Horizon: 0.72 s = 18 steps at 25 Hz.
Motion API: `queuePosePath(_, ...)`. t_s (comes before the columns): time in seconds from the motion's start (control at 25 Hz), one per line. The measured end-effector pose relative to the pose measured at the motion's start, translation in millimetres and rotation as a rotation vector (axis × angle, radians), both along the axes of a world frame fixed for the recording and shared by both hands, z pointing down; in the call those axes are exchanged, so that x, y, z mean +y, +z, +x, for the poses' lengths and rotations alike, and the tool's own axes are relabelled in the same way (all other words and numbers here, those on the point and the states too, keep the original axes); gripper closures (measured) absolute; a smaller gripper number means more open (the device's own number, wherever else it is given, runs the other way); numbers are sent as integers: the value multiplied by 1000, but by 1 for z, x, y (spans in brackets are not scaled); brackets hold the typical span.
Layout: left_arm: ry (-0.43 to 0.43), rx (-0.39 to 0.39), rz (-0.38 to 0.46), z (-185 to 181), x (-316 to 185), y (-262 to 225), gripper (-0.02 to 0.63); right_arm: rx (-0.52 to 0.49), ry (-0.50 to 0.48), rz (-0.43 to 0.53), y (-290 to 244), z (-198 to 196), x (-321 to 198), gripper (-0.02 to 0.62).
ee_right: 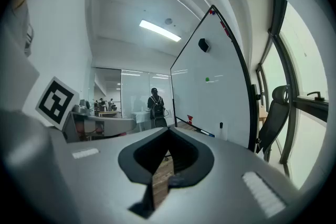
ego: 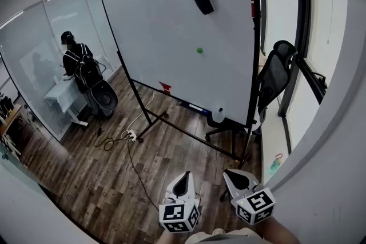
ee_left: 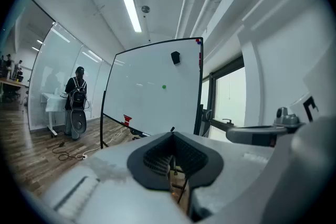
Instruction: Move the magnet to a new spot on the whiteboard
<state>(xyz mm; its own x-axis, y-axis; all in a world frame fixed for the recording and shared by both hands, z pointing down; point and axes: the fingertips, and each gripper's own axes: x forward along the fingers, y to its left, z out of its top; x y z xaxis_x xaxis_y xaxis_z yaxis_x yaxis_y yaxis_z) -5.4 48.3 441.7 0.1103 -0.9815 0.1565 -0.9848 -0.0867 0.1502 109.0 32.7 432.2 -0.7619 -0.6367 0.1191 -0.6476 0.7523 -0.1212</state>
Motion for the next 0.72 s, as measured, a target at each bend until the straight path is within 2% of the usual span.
queuePosePath(0.72,-12,12,-13,3,10,9,601,5,-35,6,2,-5,7,596)
